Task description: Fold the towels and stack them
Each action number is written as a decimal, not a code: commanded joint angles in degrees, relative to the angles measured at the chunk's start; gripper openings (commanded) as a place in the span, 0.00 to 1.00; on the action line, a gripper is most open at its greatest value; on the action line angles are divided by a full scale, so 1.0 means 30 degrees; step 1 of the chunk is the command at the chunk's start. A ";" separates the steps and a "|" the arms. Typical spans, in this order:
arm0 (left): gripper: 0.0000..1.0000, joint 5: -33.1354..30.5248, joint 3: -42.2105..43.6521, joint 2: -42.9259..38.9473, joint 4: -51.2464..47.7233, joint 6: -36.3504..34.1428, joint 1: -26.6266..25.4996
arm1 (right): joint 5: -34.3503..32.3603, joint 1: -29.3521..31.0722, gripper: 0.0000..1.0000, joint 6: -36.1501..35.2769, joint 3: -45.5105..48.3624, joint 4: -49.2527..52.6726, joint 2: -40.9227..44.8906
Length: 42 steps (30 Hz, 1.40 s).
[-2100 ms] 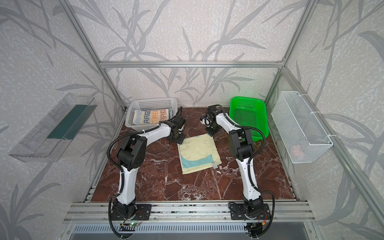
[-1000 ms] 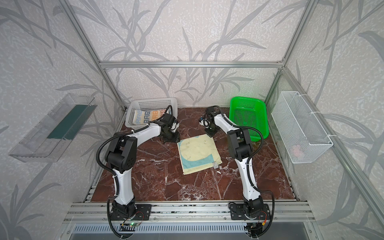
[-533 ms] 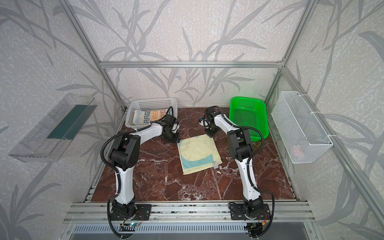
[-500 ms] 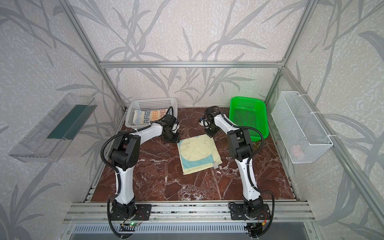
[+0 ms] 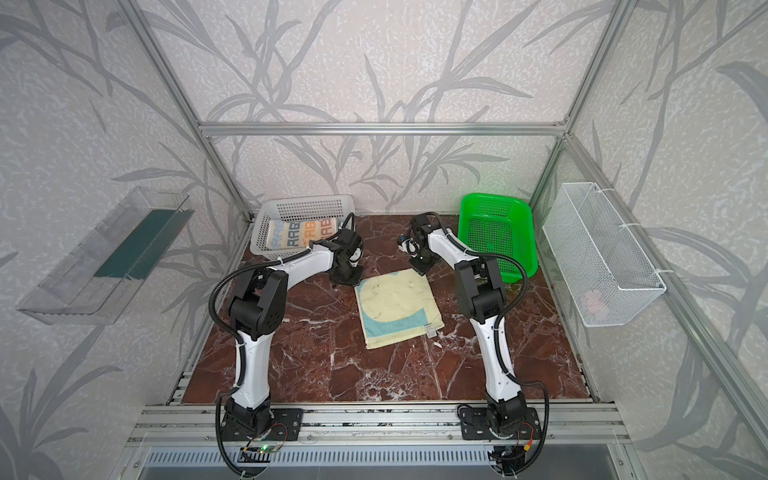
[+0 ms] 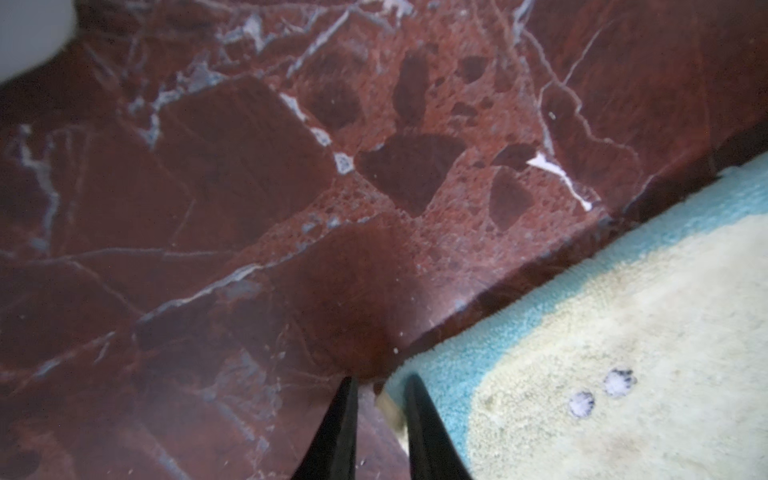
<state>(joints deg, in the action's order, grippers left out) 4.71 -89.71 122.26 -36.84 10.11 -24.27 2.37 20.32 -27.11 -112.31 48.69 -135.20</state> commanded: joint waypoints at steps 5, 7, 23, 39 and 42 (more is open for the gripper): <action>0.12 -0.0560 0.0329 0.1399 -0.1842 -0.0161 -0.0176 | -0.0175 0.0054 0.00 -0.0191 0.0498 0.0559 0.0816; 0.03 -0.0392 0.0299 0.1464 -0.1914 -0.0201 -0.0199 | -0.0091 0.0053 0.00 -0.0161 0.0695 0.0408 0.0925; 0.00 -0.5089 -0.0440 -0.0541 -0.2076 -0.1299 -0.0083 | 0.3130 -0.0202 0.00 0.0073 0.3709 -0.2894 0.3360; 0.00 -0.7340 0.2223 -0.4029 0.1341 -0.2988 0.0006 | 0.6022 -0.0196 0.00 -0.1476 0.6931 -0.7934 0.4876; 0.00 -0.6790 0.4167 -0.5662 0.2588 -0.3077 -0.0019 | 0.6522 -0.0266 0.00 -0.2095 0.8415 -0.9563 0.5545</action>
<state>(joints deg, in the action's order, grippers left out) -15.33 -80.60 109.58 -32.23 1.96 -24.58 20.01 20.10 -30.65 -89.54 24.75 -122.28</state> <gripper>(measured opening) 0.047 0.049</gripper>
